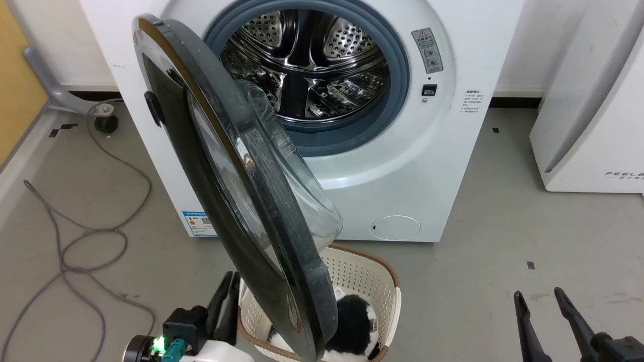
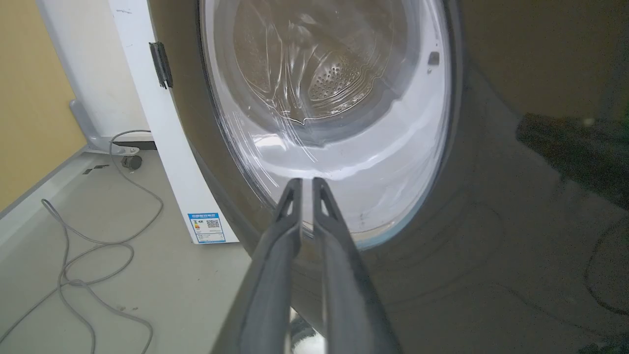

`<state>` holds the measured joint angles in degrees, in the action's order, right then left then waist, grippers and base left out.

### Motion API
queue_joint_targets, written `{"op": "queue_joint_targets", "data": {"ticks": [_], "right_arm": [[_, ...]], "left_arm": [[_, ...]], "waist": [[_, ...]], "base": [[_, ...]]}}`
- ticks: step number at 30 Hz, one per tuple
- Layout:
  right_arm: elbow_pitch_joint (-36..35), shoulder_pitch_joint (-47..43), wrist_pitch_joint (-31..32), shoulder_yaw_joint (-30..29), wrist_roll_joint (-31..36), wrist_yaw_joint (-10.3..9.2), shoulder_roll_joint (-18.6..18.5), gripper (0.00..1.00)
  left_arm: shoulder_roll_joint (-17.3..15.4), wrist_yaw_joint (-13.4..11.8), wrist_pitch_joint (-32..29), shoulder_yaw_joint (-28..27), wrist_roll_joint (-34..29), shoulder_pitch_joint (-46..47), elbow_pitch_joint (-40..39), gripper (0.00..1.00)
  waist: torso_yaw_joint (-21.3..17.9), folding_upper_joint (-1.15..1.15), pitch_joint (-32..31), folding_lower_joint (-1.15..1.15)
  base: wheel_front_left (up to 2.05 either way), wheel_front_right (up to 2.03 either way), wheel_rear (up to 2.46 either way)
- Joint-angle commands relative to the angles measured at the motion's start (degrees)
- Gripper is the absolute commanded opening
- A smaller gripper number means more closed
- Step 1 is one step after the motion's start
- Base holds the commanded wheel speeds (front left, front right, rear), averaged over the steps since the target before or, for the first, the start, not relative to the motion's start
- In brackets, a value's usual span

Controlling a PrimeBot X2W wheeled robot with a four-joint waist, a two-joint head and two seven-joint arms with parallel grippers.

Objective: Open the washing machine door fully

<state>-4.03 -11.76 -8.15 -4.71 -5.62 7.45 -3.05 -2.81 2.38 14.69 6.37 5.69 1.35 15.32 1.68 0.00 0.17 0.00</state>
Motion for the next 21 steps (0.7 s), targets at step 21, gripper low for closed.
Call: {"op": "queue_joint_targets", "data": {"ticks": [21], "right_arm": [[-0.43,0.09,0.74,0.39,-1.41,0.03,0.17,1.00]], "left_arm": [[-0.07,-2.22,0.30,-2.91,5.10,1.83,-11.24,0.00]], "waist": [[-0.32,0.00,-0.03,0.00]], "base": [[0.00,0.00,0.00]]}}
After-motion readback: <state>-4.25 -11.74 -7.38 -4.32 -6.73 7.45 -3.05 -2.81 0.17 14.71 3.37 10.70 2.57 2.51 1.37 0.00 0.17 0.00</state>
